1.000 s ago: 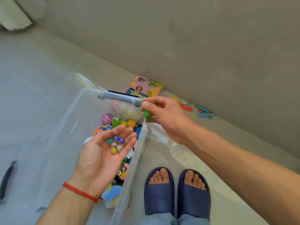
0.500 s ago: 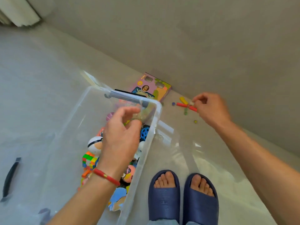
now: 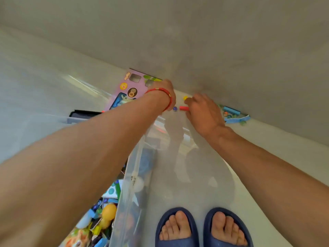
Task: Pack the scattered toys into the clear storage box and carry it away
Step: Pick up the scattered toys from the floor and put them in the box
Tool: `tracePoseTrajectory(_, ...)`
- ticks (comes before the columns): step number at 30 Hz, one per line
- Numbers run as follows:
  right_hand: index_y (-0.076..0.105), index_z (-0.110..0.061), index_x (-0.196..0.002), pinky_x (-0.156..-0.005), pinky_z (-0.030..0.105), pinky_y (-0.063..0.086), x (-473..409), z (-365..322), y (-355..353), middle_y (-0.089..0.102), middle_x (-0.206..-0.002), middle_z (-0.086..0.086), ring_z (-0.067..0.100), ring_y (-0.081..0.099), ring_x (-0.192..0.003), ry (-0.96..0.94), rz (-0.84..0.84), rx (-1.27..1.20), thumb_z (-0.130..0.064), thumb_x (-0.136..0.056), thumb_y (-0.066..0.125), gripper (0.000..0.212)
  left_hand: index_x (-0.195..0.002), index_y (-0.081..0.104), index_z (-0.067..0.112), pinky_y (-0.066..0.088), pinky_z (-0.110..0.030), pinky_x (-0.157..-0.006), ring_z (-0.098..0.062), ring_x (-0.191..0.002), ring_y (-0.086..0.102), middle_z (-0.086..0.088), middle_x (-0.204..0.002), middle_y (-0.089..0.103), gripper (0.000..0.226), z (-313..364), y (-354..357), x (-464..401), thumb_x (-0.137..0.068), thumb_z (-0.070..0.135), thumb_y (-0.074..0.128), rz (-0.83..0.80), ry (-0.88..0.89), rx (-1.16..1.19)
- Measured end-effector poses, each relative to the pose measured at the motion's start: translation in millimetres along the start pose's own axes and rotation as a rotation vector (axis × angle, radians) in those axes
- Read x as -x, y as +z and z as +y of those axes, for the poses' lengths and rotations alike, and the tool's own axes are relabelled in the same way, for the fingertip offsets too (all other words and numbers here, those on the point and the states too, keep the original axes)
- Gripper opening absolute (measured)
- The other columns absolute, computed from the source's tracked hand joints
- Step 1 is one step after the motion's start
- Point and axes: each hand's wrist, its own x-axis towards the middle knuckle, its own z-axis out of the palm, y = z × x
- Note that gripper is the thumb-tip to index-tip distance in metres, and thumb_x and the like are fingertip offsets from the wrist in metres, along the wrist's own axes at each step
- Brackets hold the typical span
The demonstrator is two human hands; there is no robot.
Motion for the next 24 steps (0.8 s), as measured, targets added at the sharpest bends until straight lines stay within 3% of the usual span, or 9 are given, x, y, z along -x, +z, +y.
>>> tracePoseTrajectory(2, 0.069, -0.011, -0.105, -0.073, 0.040, 0.044, -17, -3, 4, 0.060, -0.103, 0.012, 0.035, 0.055, -0.103, -0.061, 0.011, 0.043, -0.012, -0.087, 0.065, 0.019, -0.102, 0.058, 0.010, 0.043, -0.035, -0.070, -0.032, -0.092, 0.060, -0.018, -0.101, 0.061, 0.026, -10, 12, -24, -0.078, 0.008, 0.071, -0.005, 0.033, -0.187)
tracePoseTrajectory(5, 0.067, -0.008, -0.104, -0.071, 0.037, 0.033, -31, -8, 7, 0.062, -0.103, 0.012, 0.035, 0.053, -0.108, -0.144, -0.058, 0.100, -0.003, -0.086, 0.060, 0.020, -0.109, 0.060, 0.012, 0.049, -0.036, -0.084, -0.031, -0.102, 0.061, -0.012, -0.113, 0.062, 0.030, -22, 23, -46, -0.081, 0.017, 0.069, -0.089, 0.095, -0.323)
tracePoseTrajectory(7, 0.066, -0.007, -0.101, -0.075, 0.038, 0.035, -35, -8, 8, 0.063, -0.101, 0.013, 0.036, 0.051, -0.109, -0.162, -0.091, 0.116, -0.002, -0.083, 0.062, 0.019, -0.121, 0.060, 0.011, 0.048, -0.038, -0.093, -0.032, -0.112, 0.060, -0.010, -0.123, 0.062, 0.037, -24, 24, -55, -0.086, 0.019, 0.068, -0.092, 0.200, -0.422)
tracePoseTrajectory(9, 0.067, -0.008, -0.091, -0.075, 0.039, 0.038, -37, -7, 7, 0.065, -0.091, 0.013, 0.036, 0.054, -0.100, -0.127, -0.047, 0.071, -0.005, -0.076, 0.070, 0.015, -0.127, 0.058, 0.012, 0.047, -0.036, -0.092, -0.030, -0.115, 0.059, -0.009, -0.125, 0.060, 0.045, -25, 24, -61, -0.085, 0.025, 0.071, -0.065, 0.310, -0.542)
tracePoseTrajectory(14, 0.064, -0.013, -0.107, -0.082, 0.042, 0.047, -29, -8, -1, 0.058, -0.109, 0.012, 0.033, 0.059, -0.094, 0.124, 0.124, -0.408, -0.016, -0.094, 0.055, 0.016, -0.112, 0.064, 0.023, 0.056, -0.043, -0.081, -0.033, -0.104, 0.059, -0.009, -0.123, 0.050, 0.042, -34, 19, -67, -0.075, 0.036, 0.078, -0.087, 0.454, -0.715)
tracePoseTrajectory(18, 0.055, -0.005, -0.113, -0.078, 0.041, 0.046, -23, -19, 0, 0.044, -0.119, 0.015, 0.035, 0.057, -0.098, 0.050, -0.018, -0.310, -0.006, -0.095, 0.051, 0.019, -0.092, 0.071, 0.030, 0.057, -0.042, -0.070, -0.033, -0.093, 0.060, -0.008, -0.117, 0.049, 0.022, -38, 17, -67, -0.071, 0.031, 0.075, -0.085, 0.548, -0.715)
tracePoseTrajectory(21, 0.050, -0.007, -0.113, -0.069, 0.042, 0.041, -30, -27, 15, 0.043, -0.117, 0.016, 0.039, 0.061, -0.093, -0.013, -0.118, -0.179, 0.002, -0.091, 0.056, 0.025, -0.093, 0.072, 0.025, 0.056, -0.036, -0.071, -0.025, -0.086, 0.059, -0.007, -0.112, 0.054, 0.018, -39, 20, -62, -0.076, 0.028, 0.070, -0.068, 0.577, -0.703)
tracePoseTrajectory(24, 0.050, -0.007, -0.124, -0.078, 0.044, 0.044, -33, -33, 22, 0.048, -0.121, 0.017, 0.038, 0.061, -0.105, -0.059, -0.206, -0.091, 0.005, -0.090, 0.054, 0.036, -0.093, 0.068, 0.016, 0.051, -0.032, -0.074, -0.025, -0.087, 0.059, -0.006, -0.097, 0.065, 0.020, -39, 19, -63, -0.077, 0.028, 0.070, -0.068, 0.509, -0.585)
